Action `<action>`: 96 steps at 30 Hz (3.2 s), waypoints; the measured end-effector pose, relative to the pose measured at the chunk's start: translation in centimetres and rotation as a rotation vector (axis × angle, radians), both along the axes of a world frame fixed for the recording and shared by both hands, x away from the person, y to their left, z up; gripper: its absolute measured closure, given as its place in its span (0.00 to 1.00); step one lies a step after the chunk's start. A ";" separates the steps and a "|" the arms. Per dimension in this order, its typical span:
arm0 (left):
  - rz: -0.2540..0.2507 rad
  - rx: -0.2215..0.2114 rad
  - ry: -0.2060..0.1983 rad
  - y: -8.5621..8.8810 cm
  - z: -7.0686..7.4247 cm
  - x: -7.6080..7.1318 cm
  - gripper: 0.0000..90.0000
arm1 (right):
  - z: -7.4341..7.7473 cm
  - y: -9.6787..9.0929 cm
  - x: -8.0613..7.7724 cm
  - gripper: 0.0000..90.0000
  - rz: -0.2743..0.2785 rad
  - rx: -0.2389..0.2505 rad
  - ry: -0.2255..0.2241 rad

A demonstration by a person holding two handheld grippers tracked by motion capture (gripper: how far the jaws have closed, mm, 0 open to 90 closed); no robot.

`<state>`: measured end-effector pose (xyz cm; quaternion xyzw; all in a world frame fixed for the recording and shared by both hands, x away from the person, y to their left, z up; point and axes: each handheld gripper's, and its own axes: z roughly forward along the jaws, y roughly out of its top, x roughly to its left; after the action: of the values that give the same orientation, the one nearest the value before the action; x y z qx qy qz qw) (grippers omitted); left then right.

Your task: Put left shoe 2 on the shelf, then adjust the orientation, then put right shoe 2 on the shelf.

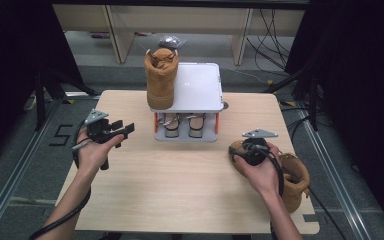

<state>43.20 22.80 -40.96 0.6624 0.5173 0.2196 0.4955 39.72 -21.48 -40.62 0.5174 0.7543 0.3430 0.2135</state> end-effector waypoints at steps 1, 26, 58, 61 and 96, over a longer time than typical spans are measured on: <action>-0.001 0.000 0.002 0.0 -0.2 -0.1 0.52 | 0.2 -0.4 0.1 0.54 -0.003 -0.007 -0.005; -0.029 0.003 0.025 -0.9 -1.3 -0.6 0.51 | 4.7 -6.2 0.7 0.53 -0.079 -0.002 -0.006; -0.032 -0.005 0.030 -1.3 -1.9 -0.8 0.51 | 5.0 -13.9 -0.8 0.49 -0.147 -0.068 0.174; -0.032 -0.005 0.030 -1.2 -1.8 -1.1 0.51 | 4.9 -14.2 -0.7 0.49 -0.118 -0.070 0.163; -0.028 0.000 0.060 -0.4 -3.0 -1.9 0.51 | 2.5 -13.6 0.5 0.91 -0.132 0.007 0.535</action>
<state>41.29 22.42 -43.93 0.6759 0.5227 0.1927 0.4825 40.21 -35.05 -38.12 0.6383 0.7475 0.1820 0.0268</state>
